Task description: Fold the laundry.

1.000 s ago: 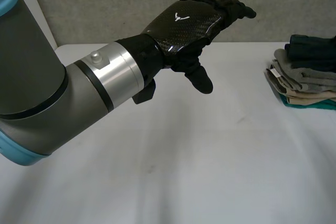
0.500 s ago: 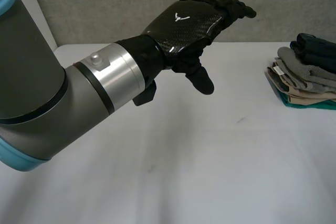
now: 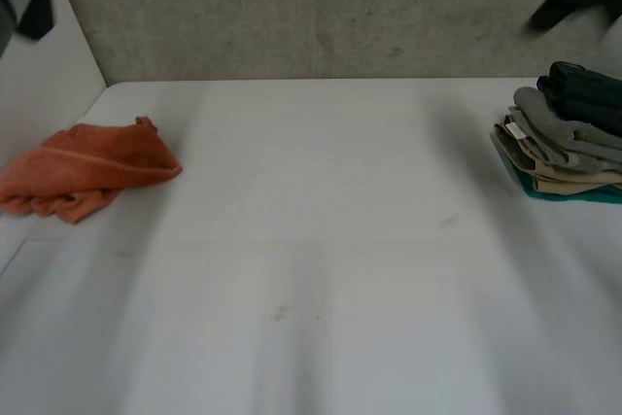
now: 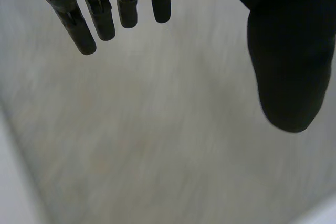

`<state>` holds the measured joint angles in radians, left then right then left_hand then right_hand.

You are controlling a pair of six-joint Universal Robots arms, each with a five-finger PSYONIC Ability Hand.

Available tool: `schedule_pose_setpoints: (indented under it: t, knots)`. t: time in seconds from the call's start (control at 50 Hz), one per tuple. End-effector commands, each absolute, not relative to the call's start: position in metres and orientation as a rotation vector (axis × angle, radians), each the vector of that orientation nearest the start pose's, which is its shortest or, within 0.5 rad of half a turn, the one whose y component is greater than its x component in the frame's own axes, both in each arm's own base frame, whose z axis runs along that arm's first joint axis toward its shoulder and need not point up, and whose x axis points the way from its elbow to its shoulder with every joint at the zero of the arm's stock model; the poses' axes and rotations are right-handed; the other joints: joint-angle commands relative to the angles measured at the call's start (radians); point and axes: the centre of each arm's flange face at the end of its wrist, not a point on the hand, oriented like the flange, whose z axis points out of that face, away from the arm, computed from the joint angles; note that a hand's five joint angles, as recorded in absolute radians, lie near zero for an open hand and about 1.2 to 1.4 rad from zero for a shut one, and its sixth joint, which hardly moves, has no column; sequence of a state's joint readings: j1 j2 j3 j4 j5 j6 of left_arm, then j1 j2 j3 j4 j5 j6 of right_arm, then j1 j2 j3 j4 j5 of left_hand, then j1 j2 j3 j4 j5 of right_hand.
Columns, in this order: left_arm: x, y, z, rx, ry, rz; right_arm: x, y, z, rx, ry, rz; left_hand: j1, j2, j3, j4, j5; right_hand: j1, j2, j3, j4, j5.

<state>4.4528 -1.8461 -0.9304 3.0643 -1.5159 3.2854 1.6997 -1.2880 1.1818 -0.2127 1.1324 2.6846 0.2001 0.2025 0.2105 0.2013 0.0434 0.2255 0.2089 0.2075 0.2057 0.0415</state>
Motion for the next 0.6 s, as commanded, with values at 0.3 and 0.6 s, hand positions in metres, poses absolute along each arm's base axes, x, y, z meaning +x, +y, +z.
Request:
schedule_pose_setpoints:
  t: [0.3, 0.6]
  knots:
    - [-0.115, -0.504, 0.114, 0.711, 1.896, -1.758, 0.251, -0.260, 0.161, -1.401, 1.981, -1.723, 0.034, 0.031, 0.023, 0.033, 0.016, -0.051, -0.034, -0.033, -0.031, -0.042]
    - [-0.197, -0.432, 0.271, 0.513, 1.755, -2.210, 0.242, -0.265, 0.168, -1.370, 2.034, -1.782, 1.196, 1.194, 1.186, 1.195, 1.178, -0.051, -0.034, -0.033, -0.031, -0.042]
